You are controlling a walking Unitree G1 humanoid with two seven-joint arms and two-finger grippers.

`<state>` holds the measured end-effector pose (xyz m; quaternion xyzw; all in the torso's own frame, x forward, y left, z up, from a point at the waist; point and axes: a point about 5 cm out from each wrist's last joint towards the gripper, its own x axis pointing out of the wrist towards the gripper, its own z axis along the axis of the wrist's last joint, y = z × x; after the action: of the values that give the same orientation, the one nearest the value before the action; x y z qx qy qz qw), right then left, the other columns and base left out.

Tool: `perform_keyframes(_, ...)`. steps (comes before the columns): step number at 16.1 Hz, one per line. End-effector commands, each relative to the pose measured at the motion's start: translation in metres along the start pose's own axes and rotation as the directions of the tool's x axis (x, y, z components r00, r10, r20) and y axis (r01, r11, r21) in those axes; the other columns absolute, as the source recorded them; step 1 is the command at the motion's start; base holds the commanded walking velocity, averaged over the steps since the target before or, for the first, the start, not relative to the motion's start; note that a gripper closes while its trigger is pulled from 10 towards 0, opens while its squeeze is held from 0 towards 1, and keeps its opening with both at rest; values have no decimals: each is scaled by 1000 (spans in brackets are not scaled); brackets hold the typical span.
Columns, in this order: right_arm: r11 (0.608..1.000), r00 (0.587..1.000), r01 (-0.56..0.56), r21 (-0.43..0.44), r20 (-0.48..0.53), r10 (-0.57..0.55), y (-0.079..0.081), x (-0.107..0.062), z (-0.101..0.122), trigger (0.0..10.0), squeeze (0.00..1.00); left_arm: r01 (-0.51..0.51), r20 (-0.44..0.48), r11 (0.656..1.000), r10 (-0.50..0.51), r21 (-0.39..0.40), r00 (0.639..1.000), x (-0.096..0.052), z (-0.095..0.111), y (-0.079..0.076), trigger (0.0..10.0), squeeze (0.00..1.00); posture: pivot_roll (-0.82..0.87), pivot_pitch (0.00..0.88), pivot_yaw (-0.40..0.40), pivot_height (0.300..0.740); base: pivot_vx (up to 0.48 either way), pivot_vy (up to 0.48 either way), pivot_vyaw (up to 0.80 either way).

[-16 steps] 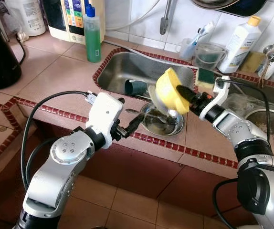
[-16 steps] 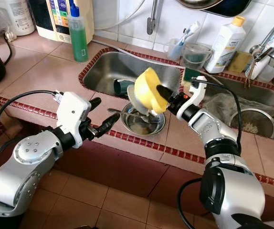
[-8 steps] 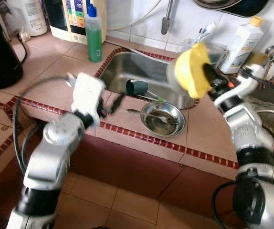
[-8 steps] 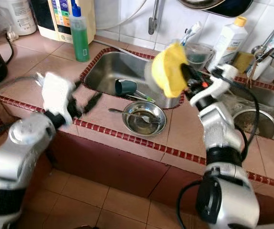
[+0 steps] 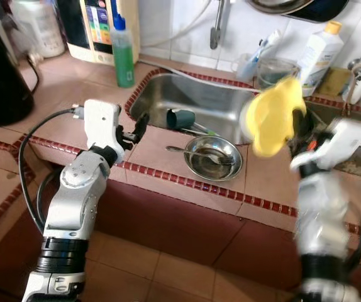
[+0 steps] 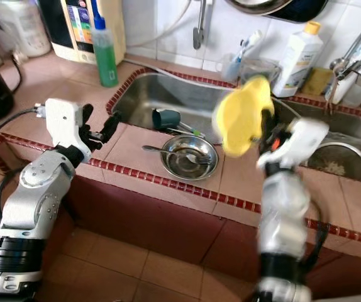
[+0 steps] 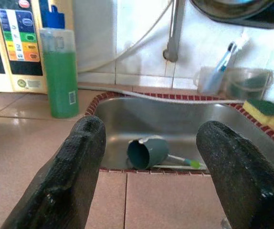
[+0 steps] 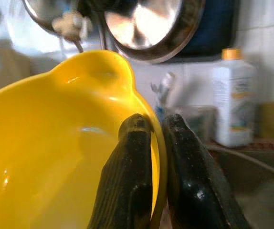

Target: Kitchen organization

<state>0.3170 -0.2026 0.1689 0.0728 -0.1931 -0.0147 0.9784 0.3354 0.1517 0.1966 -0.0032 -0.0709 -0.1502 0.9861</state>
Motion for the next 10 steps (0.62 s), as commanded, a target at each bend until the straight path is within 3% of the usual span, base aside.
perform_keyframes(1, 999, 999, 24, -46, 42, -22, 2, -2, 7, 10000, 0, -10, -4, 1000, 10, -17, 1000, -1, -5, 0, 10000, 0, -45, 0, -9, 740, 0, 0, 0)
perform_keyframes(3, 999, 1000, 22, -46, 13, -22, 10, -10, 0, 10000, 0, -12, 5, 999, 12, -46, 1000, -1, -10, -1, 10000, 0, -50, 0, -3, 740, 0, 0, 0)
perform_keyframes(5, 994, 1000, 1, -109, 26, 1, 19, -7, 3, 10000, 0, 1, -7, 998, -2, -59, 1000, 2, -19, -3, 10000, 0, -51, 0, -7, 740, 0, 0, 0)
perform_keyframes(10, 991, 999, -7, -136, 38, 12, 17, 2, 8, 10000, 0, -37, -53, 997, 33, -68, 998, 0, -30, 6, 10000, 0, -42, 0, -17, 740, 0, 0, 0)
